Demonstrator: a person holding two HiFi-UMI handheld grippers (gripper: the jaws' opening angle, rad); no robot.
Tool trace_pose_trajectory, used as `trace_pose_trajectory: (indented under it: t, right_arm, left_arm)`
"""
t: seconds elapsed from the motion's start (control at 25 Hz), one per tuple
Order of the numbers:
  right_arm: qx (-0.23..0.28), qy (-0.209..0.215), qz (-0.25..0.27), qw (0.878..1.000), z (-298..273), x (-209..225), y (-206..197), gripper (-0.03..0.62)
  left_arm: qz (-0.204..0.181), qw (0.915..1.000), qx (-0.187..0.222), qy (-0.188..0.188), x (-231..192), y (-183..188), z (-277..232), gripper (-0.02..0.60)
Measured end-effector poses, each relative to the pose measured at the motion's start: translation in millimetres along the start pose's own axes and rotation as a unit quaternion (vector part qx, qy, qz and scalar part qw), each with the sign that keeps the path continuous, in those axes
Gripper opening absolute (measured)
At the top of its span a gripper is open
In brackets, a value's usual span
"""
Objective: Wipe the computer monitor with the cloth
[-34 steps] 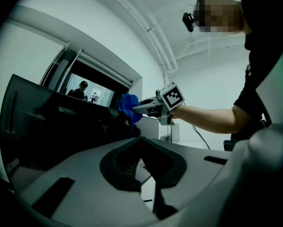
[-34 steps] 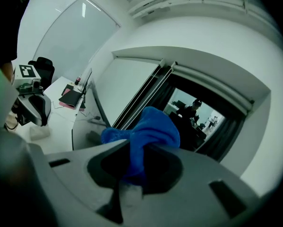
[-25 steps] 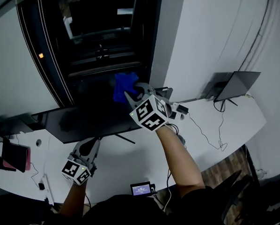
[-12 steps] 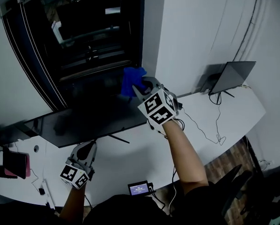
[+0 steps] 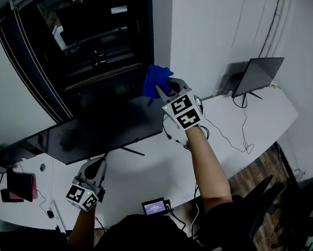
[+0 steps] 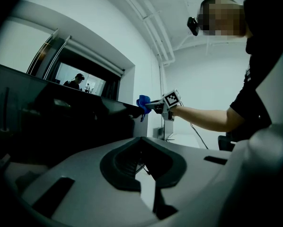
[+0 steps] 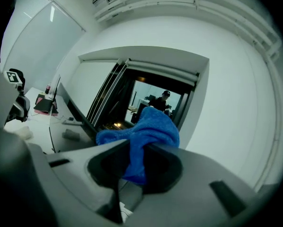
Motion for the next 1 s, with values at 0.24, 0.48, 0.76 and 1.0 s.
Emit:
trace_pose_trajectory:
  t: [0.24,0.48,0.76,1.0]
  right_arm:
    - [0.015,-0.012,-0.130,0.991,3.3,22.5,-18.7,0.067]
    - [-0.005,-0.028,-0.225,0.974,4.3,35.1,-47.3,0.067]
    - [-0.017,-0.005,-0.298,0.954,-3.0,8.5,-94.0,0.067]
    - [-0.020,-0.001,-0.313,0.949,-3.5,-6.4,-119.9,0.066]
  left_arm:
    - [0.003,1.0000,-0.007,-0.005,5.8,-4.9,0.3,-0.005]
    - [0.010,0.9999,-0.013,0.000,9.4,-12.3,8.0,-0.005]
    - [0.010,0.9998,-0.017,0.003,9.1,-19.4,17.3,-0.005]
    - [0.018,0.9994,-0.028,0.009,11.3,-25.8,19.6,-0.005]
Point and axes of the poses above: the fingertips, and each gripper's own axes: z backward along the fingers, x to its right, y out of its top, the point moved 3 cm from there along z, backward along the fingers, and after that the axes turned 11 degrees about -y, right-handed, at the moved point
